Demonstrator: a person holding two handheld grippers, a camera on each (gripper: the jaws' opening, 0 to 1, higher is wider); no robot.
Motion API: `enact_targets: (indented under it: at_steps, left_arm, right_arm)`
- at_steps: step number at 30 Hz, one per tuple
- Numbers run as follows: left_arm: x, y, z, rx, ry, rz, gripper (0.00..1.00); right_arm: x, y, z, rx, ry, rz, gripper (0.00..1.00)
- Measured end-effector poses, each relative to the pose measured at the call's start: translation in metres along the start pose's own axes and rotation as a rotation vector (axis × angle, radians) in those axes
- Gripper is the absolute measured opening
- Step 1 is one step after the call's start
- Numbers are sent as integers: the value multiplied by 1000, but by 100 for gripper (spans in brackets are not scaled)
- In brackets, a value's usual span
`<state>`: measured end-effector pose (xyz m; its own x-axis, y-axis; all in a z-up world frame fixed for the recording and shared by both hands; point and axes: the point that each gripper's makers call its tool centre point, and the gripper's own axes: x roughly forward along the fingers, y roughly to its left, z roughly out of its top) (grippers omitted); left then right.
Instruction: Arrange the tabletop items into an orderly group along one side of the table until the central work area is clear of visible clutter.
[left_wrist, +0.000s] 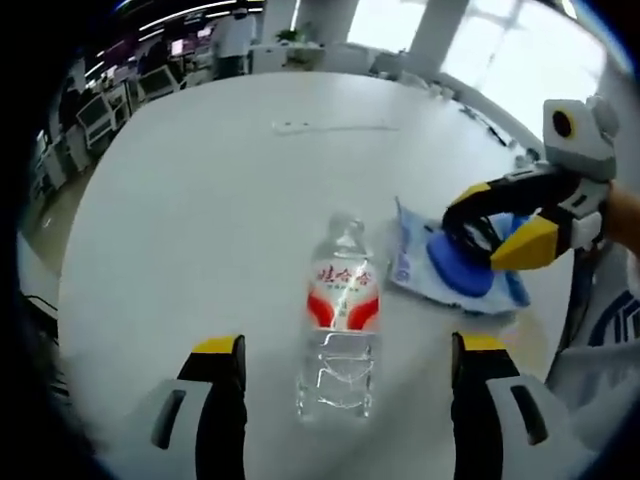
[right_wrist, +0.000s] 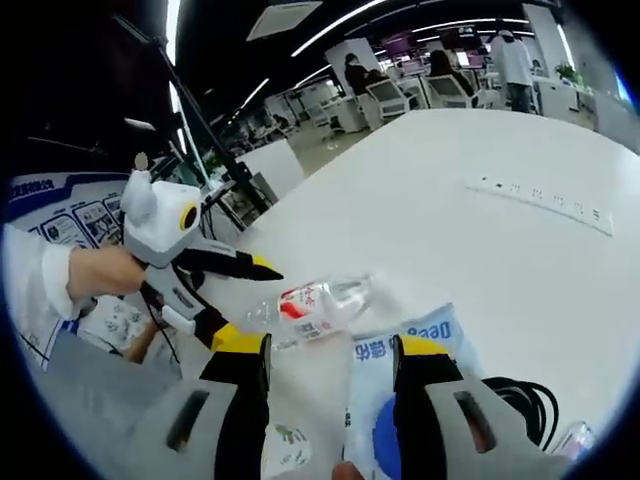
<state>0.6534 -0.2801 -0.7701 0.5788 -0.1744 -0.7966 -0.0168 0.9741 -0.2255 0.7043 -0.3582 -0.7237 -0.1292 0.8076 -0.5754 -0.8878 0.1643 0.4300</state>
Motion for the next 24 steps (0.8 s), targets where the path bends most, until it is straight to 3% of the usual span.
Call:
enact_targets:
  at_steps: [24]
  left_arm:
    - [17,2,-5,0,-1,15,76]
  right_arm:
    - [16,-1,2,125,-51,-1,45]
